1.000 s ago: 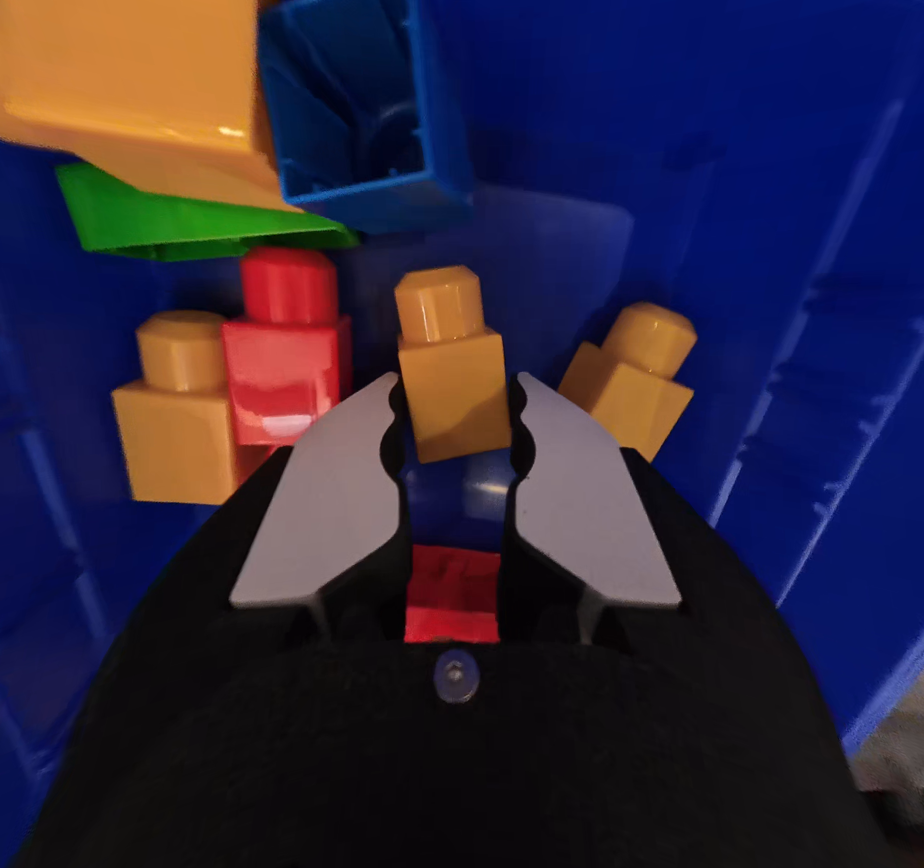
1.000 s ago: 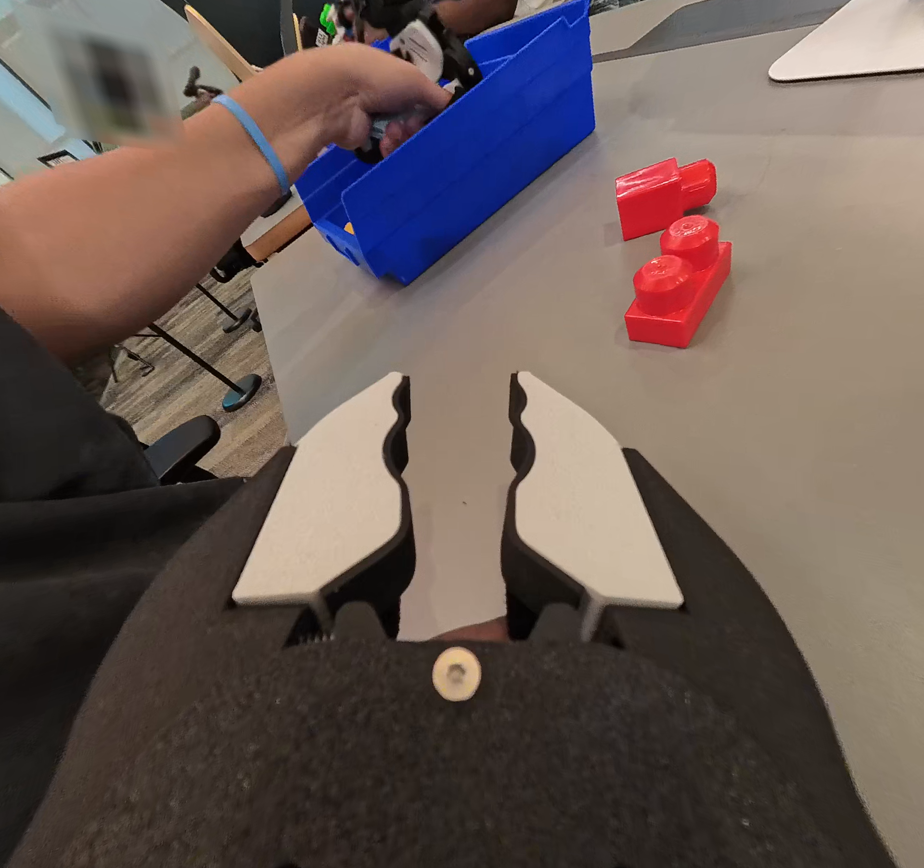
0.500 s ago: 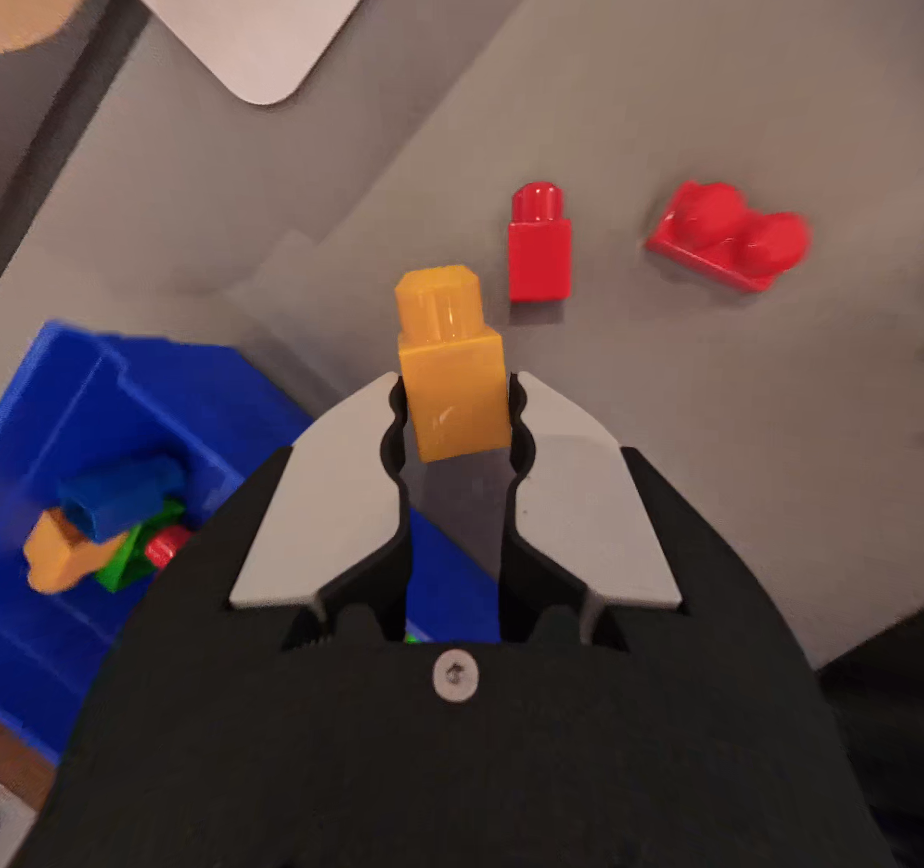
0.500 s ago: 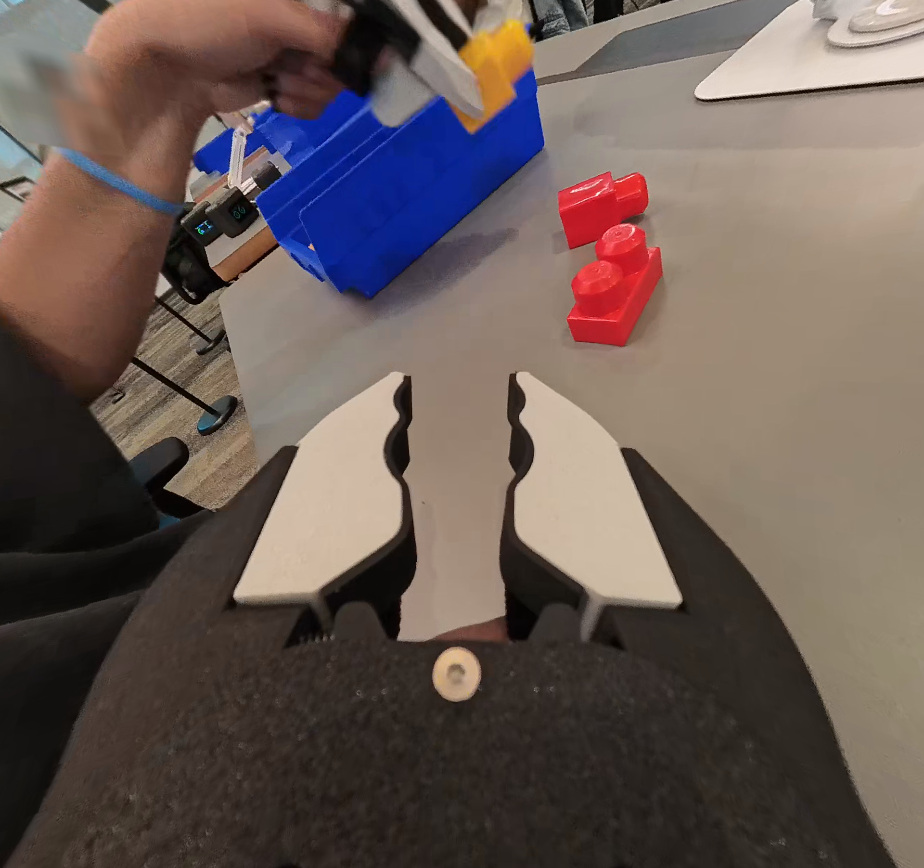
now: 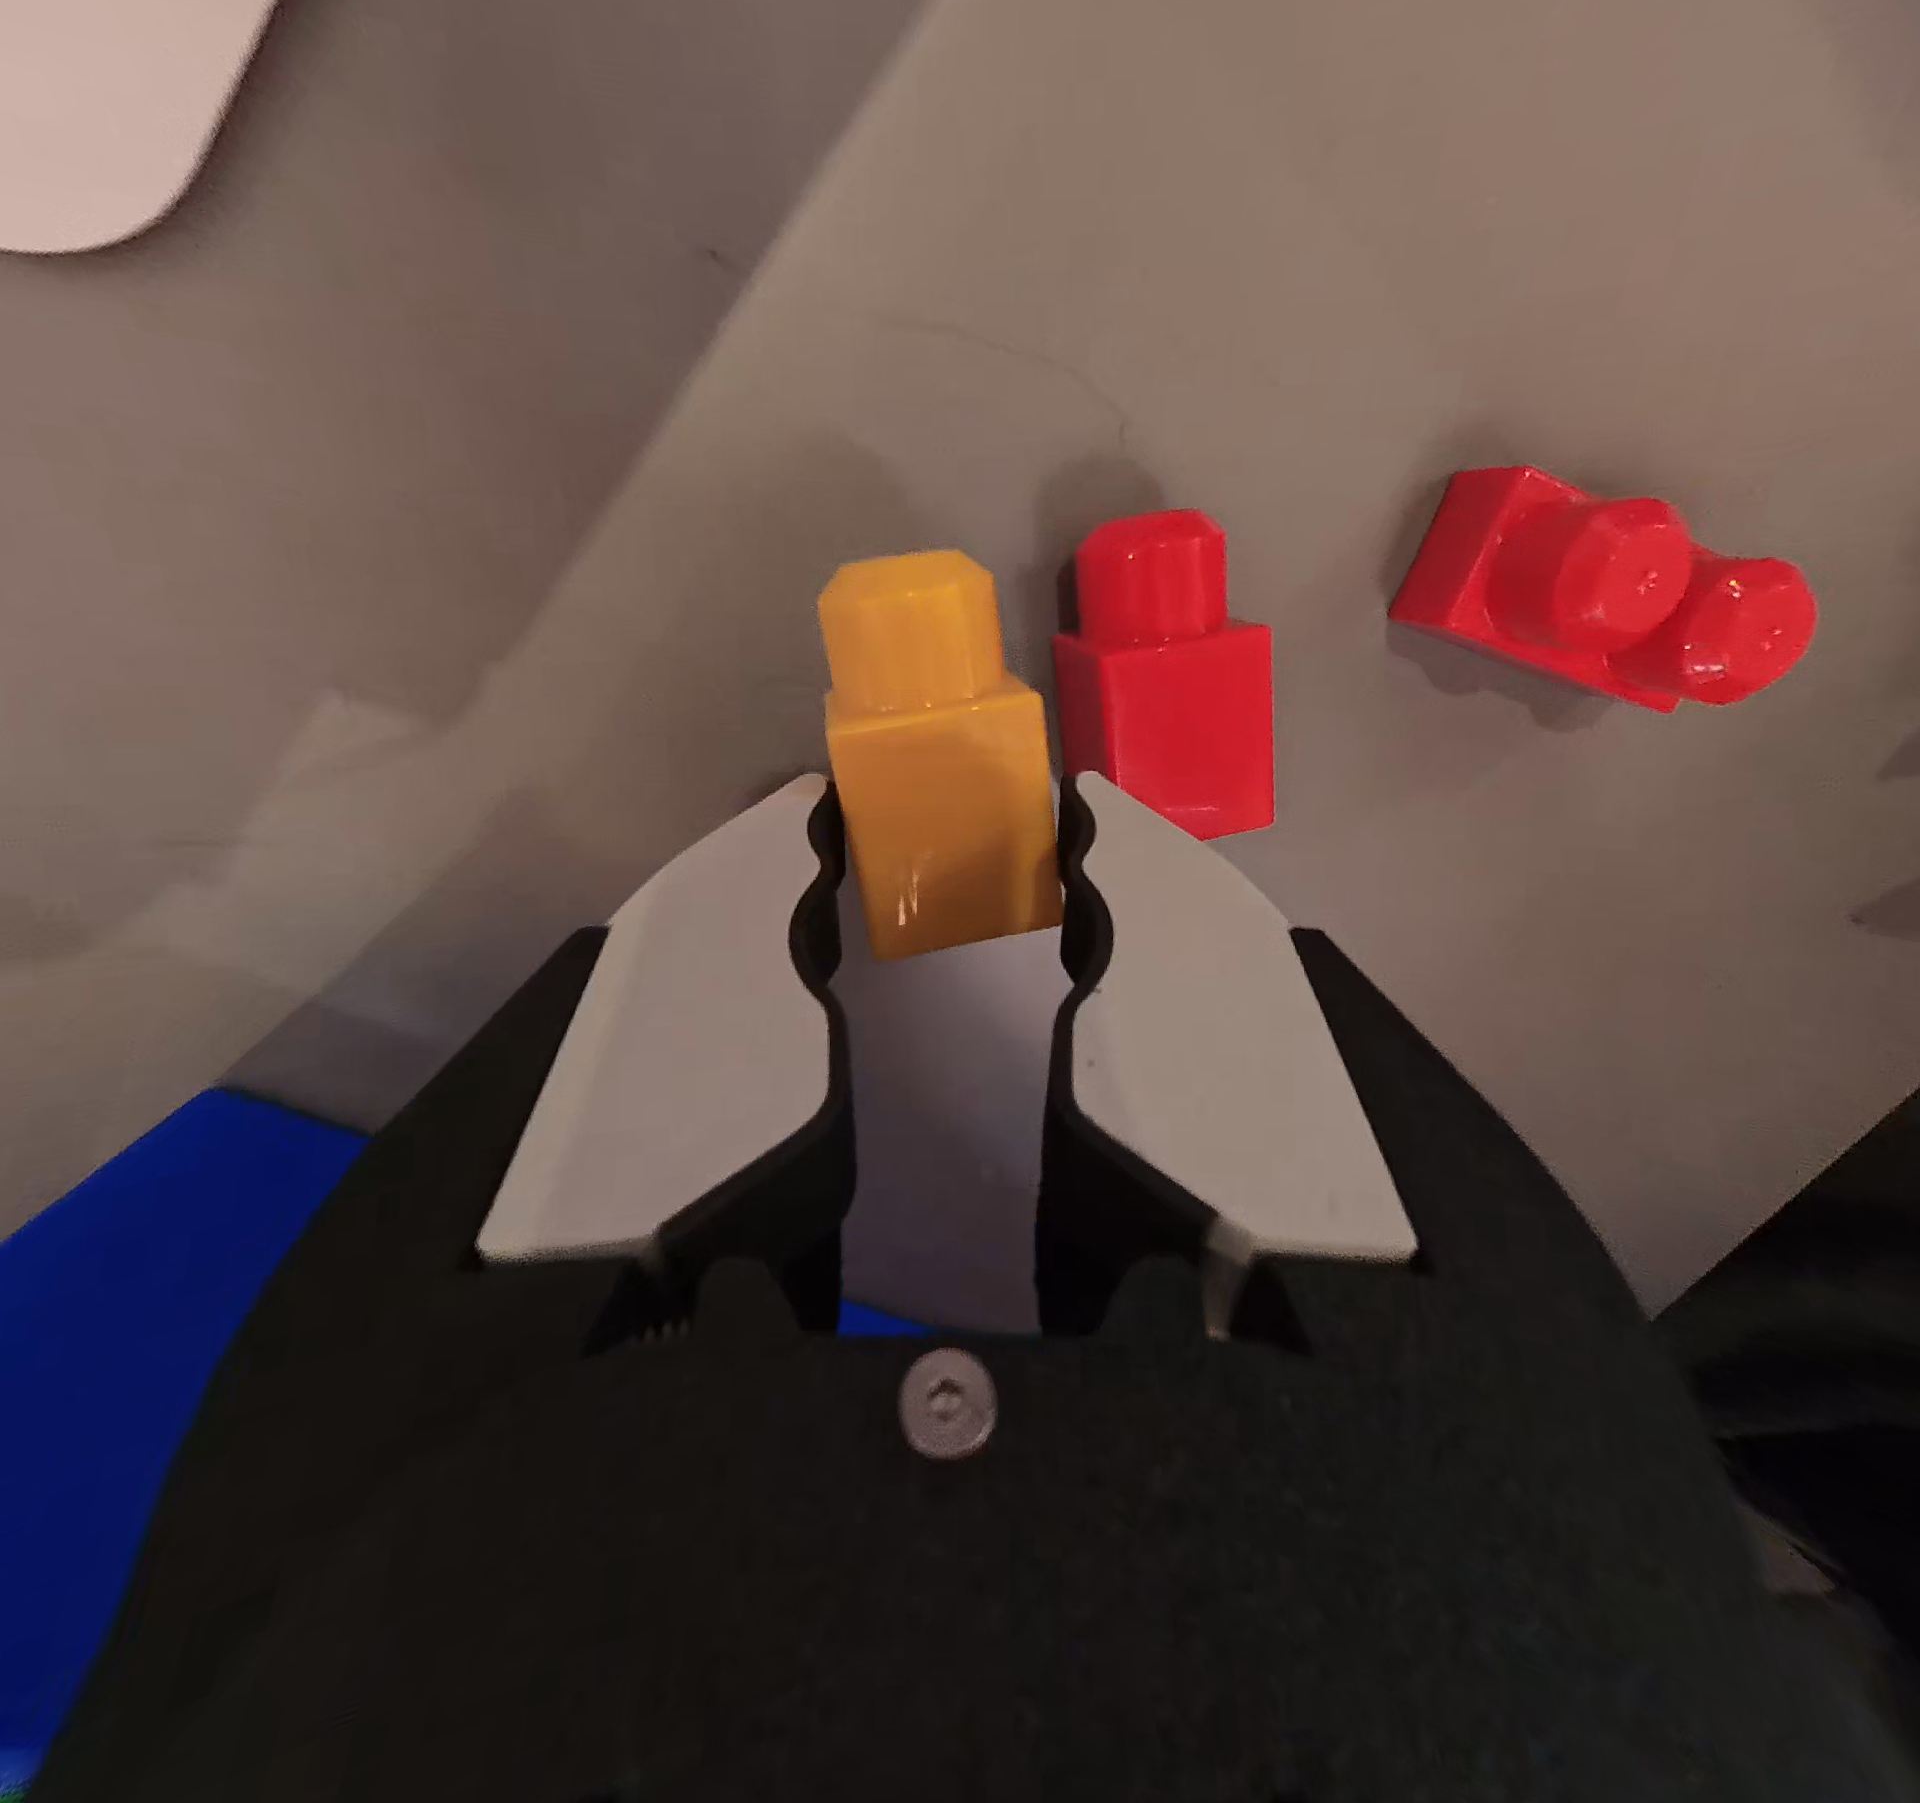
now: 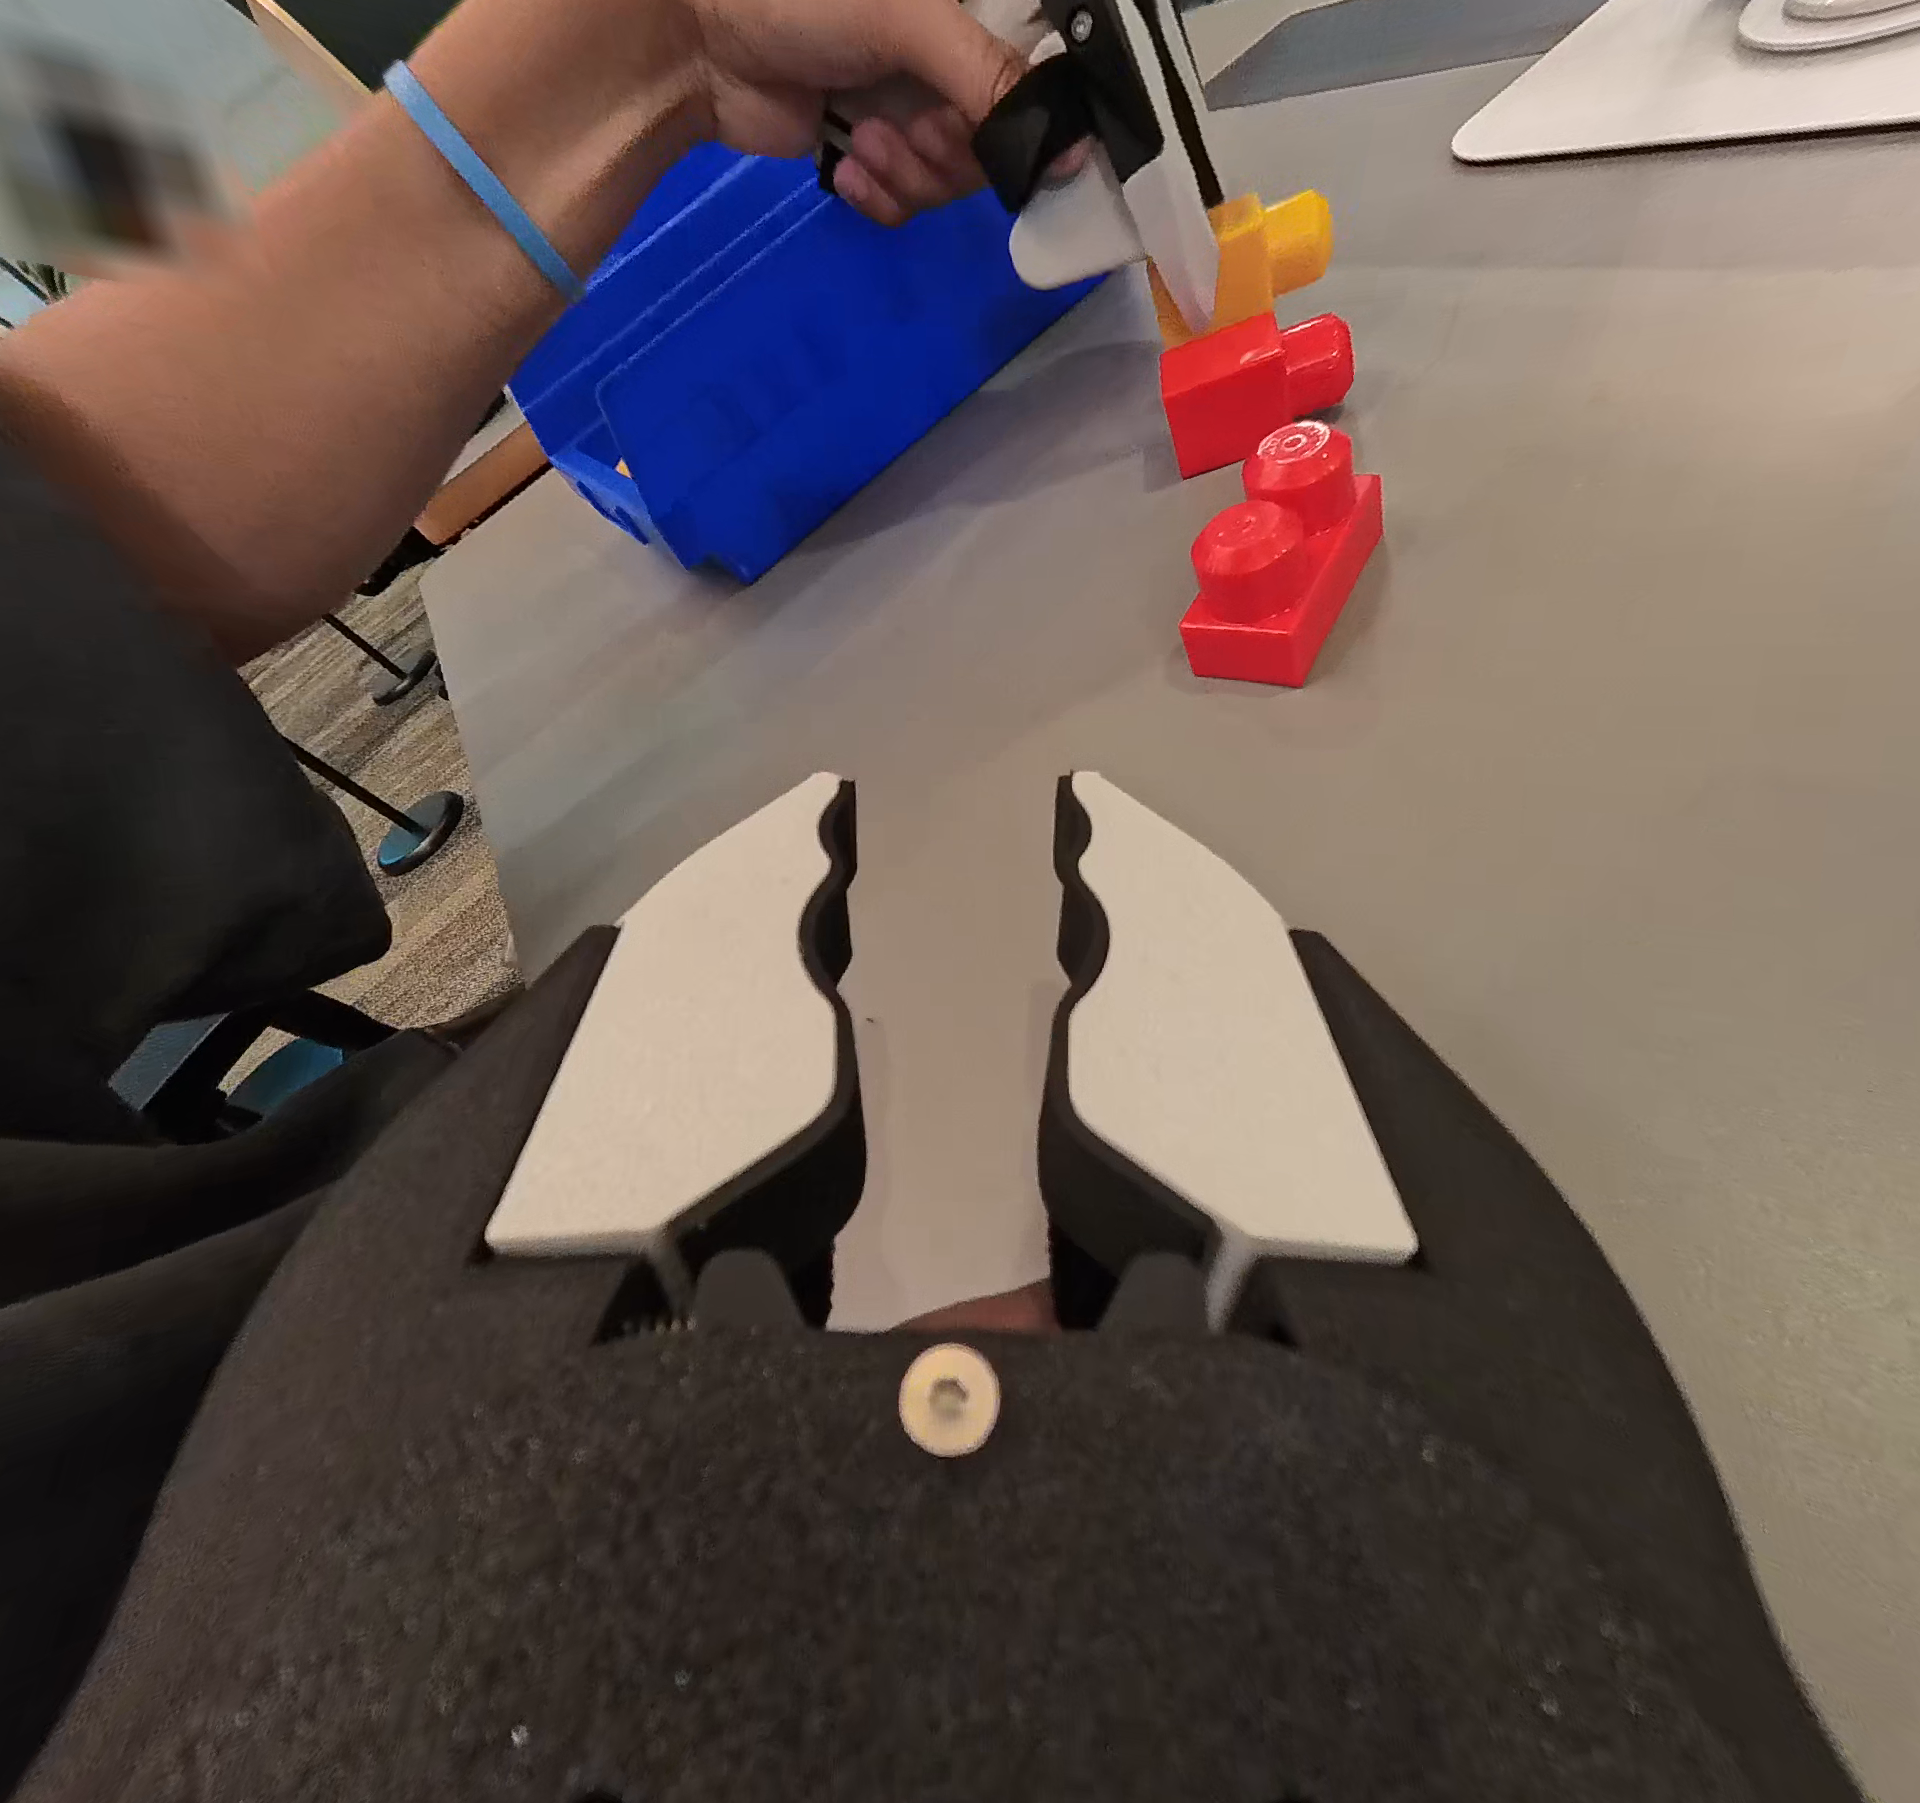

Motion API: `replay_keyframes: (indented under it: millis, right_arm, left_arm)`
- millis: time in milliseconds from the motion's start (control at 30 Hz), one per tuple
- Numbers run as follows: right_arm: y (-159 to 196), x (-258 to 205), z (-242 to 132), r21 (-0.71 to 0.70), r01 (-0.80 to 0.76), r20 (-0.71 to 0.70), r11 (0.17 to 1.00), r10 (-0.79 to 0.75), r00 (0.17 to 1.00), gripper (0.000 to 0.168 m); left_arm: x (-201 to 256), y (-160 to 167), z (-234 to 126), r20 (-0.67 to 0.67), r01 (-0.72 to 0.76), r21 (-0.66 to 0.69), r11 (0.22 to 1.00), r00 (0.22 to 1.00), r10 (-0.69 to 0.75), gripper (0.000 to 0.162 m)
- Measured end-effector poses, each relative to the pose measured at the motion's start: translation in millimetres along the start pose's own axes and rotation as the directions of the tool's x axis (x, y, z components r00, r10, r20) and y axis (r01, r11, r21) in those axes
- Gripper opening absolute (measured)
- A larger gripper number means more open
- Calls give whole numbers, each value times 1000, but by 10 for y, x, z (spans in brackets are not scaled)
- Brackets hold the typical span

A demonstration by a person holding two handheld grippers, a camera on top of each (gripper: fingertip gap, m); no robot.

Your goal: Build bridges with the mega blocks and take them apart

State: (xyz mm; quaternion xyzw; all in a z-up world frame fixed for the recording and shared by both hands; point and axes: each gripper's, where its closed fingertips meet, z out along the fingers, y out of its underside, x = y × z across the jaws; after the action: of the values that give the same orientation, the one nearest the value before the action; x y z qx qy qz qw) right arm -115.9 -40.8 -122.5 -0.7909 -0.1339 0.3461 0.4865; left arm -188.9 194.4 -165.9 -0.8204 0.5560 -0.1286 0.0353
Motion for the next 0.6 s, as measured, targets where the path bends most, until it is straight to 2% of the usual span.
replay_keyframes:
  millis: [33, 300, 367, 600]
  right_arm:
    - [5, 4, 1, -2, -2, 0, 1000, 2, 1000, 36]
    - [1, 22, -9, -3, 1, -5, 1000, -1, 1000, 36]
    - [-4, 36, -16, -2, -1, -9, 1000, 1, 1000, 36]
    - [-5, 61, -24, 2, -18, -3, 1000, 18, 1000, 36]
  left_arm:
    - [20, 6, 31, -11, -7, -3, 1000, 1000, 7, 39]
    - [52, -17, 134, -14, 6, -41, 999, 1000, -7, 40]
    - [69, 3, 131, -14, 23, -55, 998, 1000, -24, 47]
    - [225, 209, 66, 19, 19, -113, 993, 1000, -17, 54]
